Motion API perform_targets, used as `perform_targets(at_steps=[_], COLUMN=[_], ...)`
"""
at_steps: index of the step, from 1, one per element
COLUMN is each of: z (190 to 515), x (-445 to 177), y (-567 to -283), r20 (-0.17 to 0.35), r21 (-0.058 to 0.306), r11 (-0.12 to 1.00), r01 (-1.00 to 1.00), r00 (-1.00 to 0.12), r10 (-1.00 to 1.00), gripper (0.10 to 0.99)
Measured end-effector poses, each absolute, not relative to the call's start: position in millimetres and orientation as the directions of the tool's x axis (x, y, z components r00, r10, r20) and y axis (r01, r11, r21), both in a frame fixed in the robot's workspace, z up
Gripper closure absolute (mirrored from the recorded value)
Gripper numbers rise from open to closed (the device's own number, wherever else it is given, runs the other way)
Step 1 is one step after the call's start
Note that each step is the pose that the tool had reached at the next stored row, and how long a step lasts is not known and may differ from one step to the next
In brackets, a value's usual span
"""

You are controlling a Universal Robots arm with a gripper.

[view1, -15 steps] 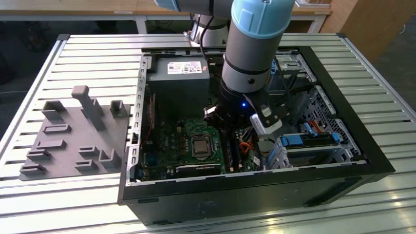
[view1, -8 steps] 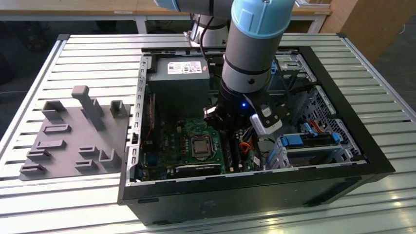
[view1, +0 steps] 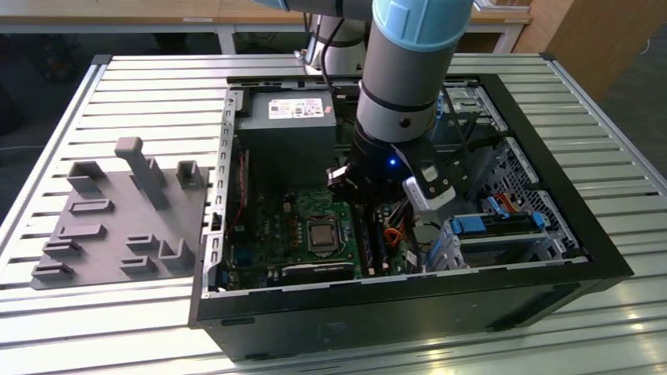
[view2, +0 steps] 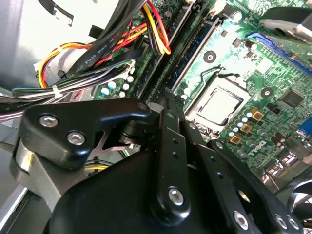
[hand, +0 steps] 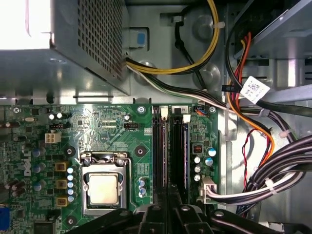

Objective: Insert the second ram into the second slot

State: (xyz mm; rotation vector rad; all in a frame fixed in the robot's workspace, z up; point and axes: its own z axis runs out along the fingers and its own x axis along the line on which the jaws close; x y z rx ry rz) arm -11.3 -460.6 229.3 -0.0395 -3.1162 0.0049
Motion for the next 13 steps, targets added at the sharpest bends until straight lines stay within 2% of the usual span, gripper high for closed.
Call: perform_targets(at_steps=[1,13], z=[229.4,227.5], x=[-11.3,-11.3], y=[-460.6,-460.6], r20=[0.025,0.025], r21=[-0.004,-0.004], r11=[1.000,1.000], r01=[0.025,0.025], r00=[-0.999,-0.999], r10=[0.025,0.025], gripper=[0.980,0.984])
